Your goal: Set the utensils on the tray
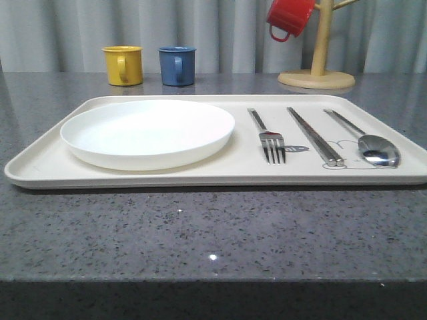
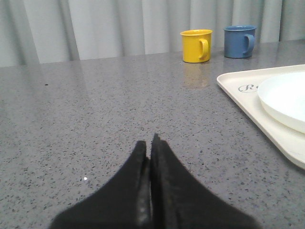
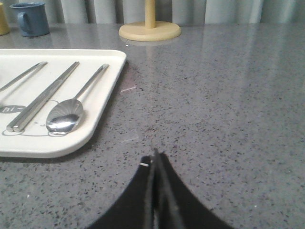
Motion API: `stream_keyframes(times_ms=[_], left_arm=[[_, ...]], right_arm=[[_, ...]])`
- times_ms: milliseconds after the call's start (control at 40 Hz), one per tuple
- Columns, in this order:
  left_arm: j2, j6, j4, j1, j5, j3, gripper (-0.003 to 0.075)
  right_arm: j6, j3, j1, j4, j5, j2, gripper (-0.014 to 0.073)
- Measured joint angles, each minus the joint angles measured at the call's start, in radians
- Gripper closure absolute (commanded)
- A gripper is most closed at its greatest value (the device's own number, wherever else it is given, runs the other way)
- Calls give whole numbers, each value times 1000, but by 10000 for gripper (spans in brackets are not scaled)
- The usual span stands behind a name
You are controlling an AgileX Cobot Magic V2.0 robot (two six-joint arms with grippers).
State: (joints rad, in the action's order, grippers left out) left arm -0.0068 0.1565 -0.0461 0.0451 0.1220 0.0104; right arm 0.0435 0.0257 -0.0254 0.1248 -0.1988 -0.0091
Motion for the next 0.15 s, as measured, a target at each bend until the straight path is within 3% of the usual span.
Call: stream_keyframes(times_ms=[150], left_arm=[[0,0,0,0,0,0,738]], right_arm=[[0,0,0,2,0,0,662]])
